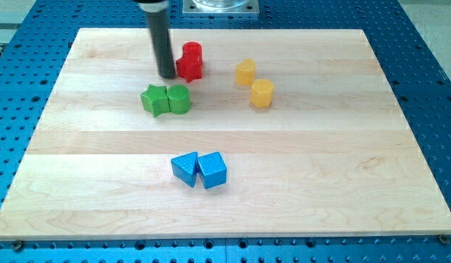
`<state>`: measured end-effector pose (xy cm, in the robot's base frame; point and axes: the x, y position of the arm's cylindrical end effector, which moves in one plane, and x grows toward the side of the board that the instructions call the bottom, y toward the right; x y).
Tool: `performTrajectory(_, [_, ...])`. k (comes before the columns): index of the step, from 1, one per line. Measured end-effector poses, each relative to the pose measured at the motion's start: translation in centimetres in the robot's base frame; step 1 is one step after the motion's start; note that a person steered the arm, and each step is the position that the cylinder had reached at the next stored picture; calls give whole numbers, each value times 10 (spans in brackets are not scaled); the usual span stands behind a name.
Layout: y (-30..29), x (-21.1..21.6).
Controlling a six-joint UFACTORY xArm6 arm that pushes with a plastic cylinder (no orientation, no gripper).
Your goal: Push the red circle to the top right of the green circle
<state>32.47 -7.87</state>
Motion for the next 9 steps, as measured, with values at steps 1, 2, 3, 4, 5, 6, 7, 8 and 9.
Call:
performTrajectory(1, [38,3])
performTrajectory(2, [37,7])
performTrajectory(3, [8,9])
performTrajectory(4, [-47,-17])
performTrajectory(5, [-46,-68])
performTrajectory(6, [-28,-105])
performTrajectory(7, [-14,-63])
performTrajectory(8, [-11,-55])
performTrajectory(9, [-1,-71])
